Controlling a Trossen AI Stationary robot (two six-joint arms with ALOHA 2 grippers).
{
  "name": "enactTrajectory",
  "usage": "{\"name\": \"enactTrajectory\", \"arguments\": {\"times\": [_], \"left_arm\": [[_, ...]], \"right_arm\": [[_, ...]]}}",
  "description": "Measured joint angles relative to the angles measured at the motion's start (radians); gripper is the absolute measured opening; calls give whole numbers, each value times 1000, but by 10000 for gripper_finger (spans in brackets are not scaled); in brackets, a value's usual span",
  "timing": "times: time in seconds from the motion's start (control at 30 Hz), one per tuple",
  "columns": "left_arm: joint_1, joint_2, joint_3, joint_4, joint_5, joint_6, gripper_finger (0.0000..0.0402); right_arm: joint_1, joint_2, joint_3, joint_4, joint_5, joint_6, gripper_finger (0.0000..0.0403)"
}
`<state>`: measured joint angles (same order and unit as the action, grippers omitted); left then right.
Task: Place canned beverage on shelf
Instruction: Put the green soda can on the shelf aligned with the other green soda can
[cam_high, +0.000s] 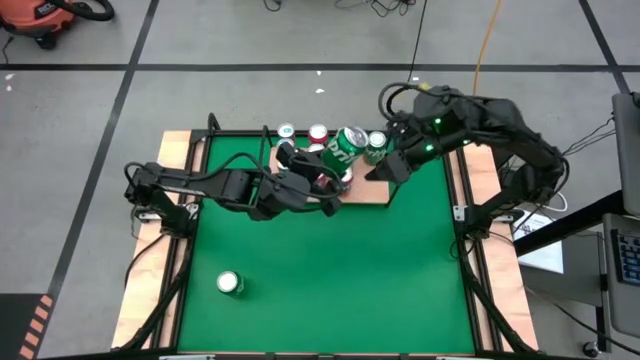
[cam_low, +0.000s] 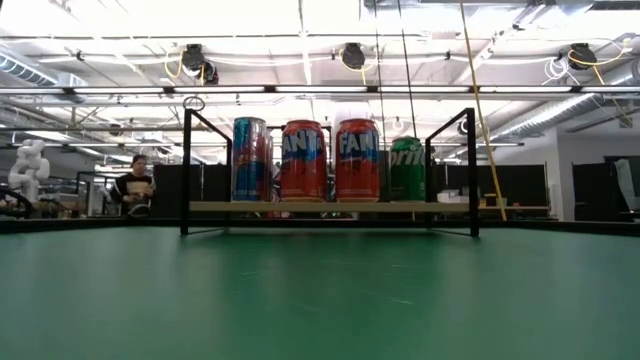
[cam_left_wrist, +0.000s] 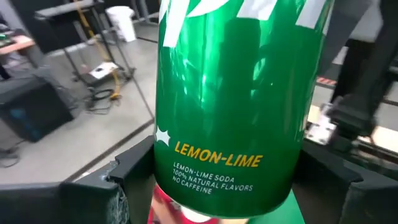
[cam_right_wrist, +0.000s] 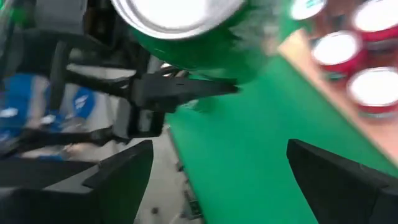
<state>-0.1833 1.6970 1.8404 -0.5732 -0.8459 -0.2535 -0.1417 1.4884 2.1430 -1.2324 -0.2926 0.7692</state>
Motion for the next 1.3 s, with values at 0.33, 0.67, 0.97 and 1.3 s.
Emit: {"name": "enactTrajectory", "arguments": {"times": [0.33, 0.67, 0.97, 1.3], "left_arm": [[8, 66, 2, 80, -45, 68, 283], [15, 142, 2, 127, -43, 103, 283], [28, 169, 1, 114, -29, 110, 283], [32, 176, 1, 114, -23, 106, 283]], "right_arm": [[-42, 78, 215, -139, 118, -155, 361], [-52, 111, 212, -236, 189, -373, 361], [-63, 162, 212, -291, 187, -499, 353], [-80, 184, 212, -282, 182, -539, 353]]}}
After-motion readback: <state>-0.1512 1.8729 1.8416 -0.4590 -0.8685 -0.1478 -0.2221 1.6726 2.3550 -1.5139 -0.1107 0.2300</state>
